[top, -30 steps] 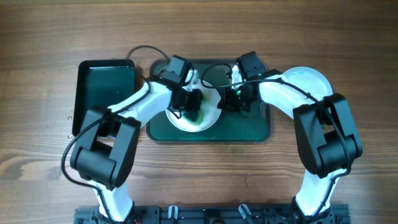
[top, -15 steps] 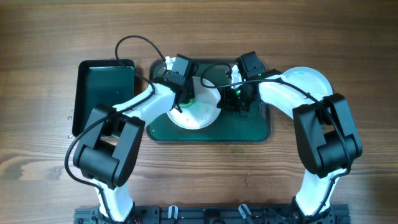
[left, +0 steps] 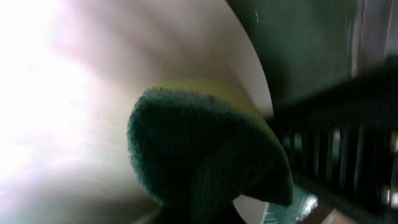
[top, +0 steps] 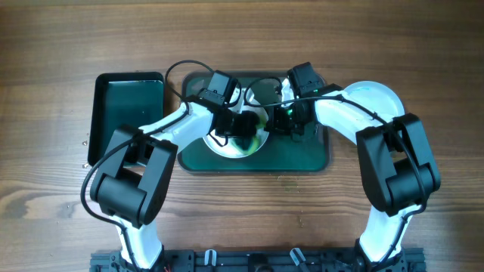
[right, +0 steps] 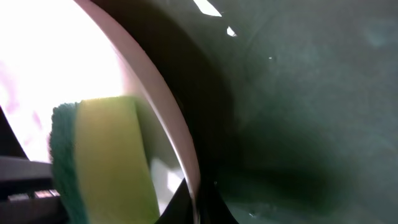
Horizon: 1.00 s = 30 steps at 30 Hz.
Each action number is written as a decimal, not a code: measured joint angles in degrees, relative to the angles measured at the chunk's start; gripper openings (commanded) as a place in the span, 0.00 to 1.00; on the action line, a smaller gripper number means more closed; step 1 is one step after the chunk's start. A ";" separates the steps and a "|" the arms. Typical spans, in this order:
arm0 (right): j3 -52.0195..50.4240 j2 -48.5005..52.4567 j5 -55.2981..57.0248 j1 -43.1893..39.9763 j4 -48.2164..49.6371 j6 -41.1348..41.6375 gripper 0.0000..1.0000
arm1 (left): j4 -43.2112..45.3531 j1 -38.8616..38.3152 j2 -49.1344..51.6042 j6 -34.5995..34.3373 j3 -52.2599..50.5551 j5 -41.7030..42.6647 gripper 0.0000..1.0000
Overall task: Clean dirty plates on tray and stack at the side
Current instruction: 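Scrub the last plate with the sponge in the left gripper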
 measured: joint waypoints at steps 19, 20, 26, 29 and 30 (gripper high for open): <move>0.00 0.00 0.00 0.02 0.17 -0.90 0.04 | -8.04 -0.85 -0.55 -11.43 3.78 -41.42 0.04; 0.00 0.00 0.00 0.02 0.13 -1.03 0.04 | -9.31 -0.50 -0.94 -11.47 3.82 -40.02 0.04; -0.02 0.00 -0.04 0.11 -0.11 -1.33 0.04 | -18.93 4.11 -3.50 -11.58 5.84 -30.40 0.04; -0.11 0.00 0.00 0.13 -0.09 -1.29 0.04 | -23.76 6.80 -4.20 -11.56 9.20 -26.97 0.04; -0.11 0.02 0.15 0.11 -0.11 -1.29 0.04 | -24.68 7.45 -4.46 -11.56 10.05 -26.60 0.04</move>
